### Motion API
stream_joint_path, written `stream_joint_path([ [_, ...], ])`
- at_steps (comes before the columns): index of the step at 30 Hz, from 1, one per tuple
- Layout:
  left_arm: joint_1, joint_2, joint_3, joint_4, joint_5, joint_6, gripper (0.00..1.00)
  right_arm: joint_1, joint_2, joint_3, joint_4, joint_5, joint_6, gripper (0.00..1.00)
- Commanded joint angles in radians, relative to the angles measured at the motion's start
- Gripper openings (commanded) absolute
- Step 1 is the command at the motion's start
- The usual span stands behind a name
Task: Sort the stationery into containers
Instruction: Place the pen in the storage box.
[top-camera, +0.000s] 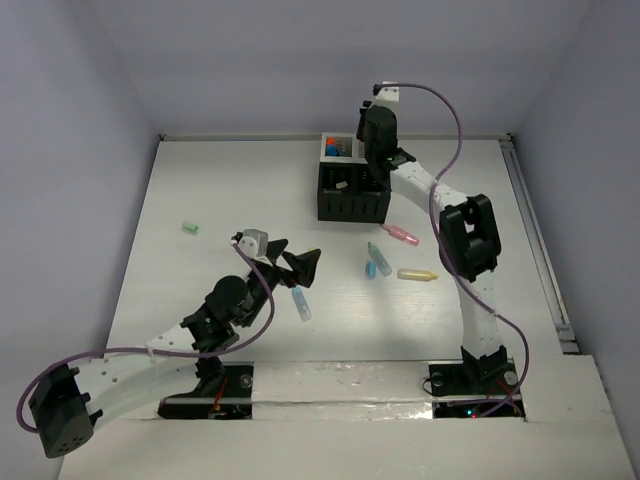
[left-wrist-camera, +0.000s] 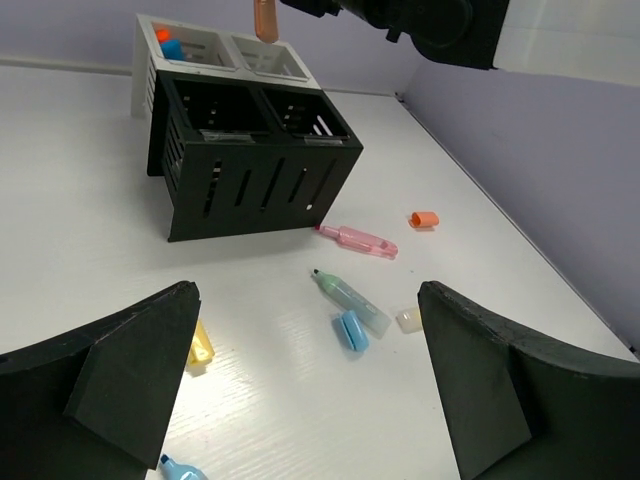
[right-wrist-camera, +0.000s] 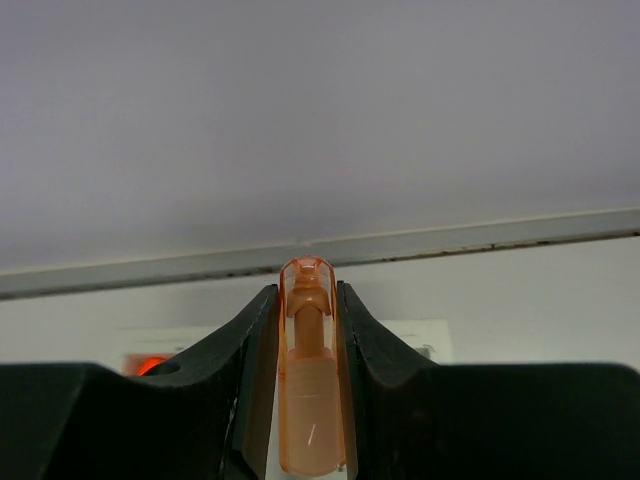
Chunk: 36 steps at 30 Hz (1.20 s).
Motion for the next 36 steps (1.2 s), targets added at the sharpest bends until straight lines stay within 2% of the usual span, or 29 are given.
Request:
stream_joint_path([
  [1,-0.004,0.030,0.001,0.061,0.035,0.000,0.90,0.000,0.018,0.068,0.016,0.078,-0.086,0.00],
  [11,-0.004,0.053,0.005,0.064,0.036,0.005,0.90,0.000,0.018,-0.017,0.016,0.077,-0.034,0.02],
  [16,-0.004,0.055,0.008,0.061,0.039,0.005,0.90,0.000,-0.013,-0.079,0.039,0.063,-0.025,0.16],
  [21,-0.004,0.049,0.006,0.058,0.036,0.005,0.90,0.000,-0.026,-0.097,0.039,0.069,-0.026,0.26],
  [24,-0.004,0.044,0.005,0.057,0.035,0.005,0.90,0.000,-0.062,-0.119,0.042,0.054,-0.017,0.36],
  [25,-0.004,0.044,0.005,0.057,0.035,0.006,0.90,0.000,-0.072,-0.119,0.038,0.043,-0.012,0.43],
  [31,-0.004,0.043,0.006,0.055,0.036,0.006,0.90,0.000,-0.187,-0.146,-0.013,-0.014,0.014,0.63],
  [34,-0.004,0.040,0.005,0.055,0.038,0.005,0.90,0.000,-0.279,-0.210,-0.041,-0.053,0.034,0.67],
  [36,-0.004,0.038,0.005,0.054,0.041,0.003,0.90,0.000,-0.338,-0.267,-0.080,-0.086,0.061,0.65],
])
